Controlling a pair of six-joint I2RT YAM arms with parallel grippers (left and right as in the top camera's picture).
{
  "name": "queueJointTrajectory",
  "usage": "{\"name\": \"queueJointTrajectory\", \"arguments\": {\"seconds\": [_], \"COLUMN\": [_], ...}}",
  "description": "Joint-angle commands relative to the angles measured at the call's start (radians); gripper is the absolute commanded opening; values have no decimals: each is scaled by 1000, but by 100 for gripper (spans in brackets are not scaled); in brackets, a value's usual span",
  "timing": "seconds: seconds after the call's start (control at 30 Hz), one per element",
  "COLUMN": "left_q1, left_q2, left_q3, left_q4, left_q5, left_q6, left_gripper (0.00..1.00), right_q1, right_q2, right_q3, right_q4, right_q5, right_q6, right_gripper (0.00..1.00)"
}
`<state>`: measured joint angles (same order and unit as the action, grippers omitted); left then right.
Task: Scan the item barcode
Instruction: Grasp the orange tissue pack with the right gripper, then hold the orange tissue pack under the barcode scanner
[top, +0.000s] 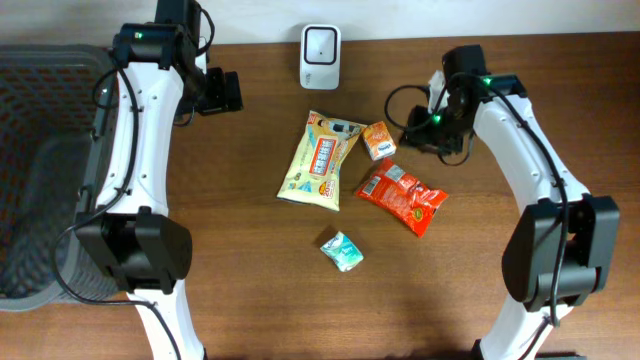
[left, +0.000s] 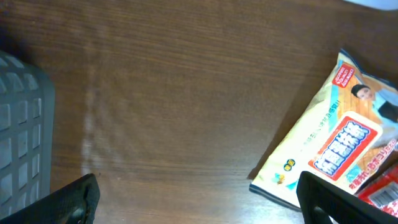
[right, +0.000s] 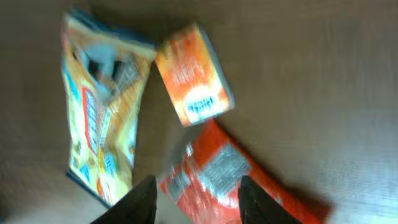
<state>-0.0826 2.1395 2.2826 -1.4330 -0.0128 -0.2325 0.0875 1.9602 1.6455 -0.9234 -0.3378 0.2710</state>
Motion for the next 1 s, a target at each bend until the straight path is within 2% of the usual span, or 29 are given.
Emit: {"name": "queueJointTrajectory", "arguments": {"seconds": [0.0,0.13,0.3,0.4,0.5,0.77,0.83,0.87,0.97], "left_q1": [2,3,2,0,0,0,0,0,0], "left_q2": [-11,-11,-11,-11,-11,-11,-11,-11,-11], "left_q3": [9,9,9,9,9,9,9,9,9], "left_q4": [-1,-1,-1,-1,-1,-1,-1,-1,-1], "left_q5": [-7,-7,-7,-7,-7,-7,-7,-7,-7], "left_q6": [-10,-10,-10,-10,-10,-10,-10,-10,-10], "left_gripper": [99,99,99,99,99,99,99,99,99], "right_q1": [5,50,55,56,56,56,56,56,55], "right_q2": [43,176,136,137,161,257,269,262,255], "right_q3": [-41,-60,-36,-30,-31,-33,-33,-27,6], "right_q4": [109,174,166,267,363,322,283,260,253], "right_q5": [13,9,58,62,62,62,61,19,-81], "right_q6": [-12,-12,-29,-43,-137,-151,-151,-151,-98], "right_gripper": [43,43,45,45,46,40,31,4,4]}}
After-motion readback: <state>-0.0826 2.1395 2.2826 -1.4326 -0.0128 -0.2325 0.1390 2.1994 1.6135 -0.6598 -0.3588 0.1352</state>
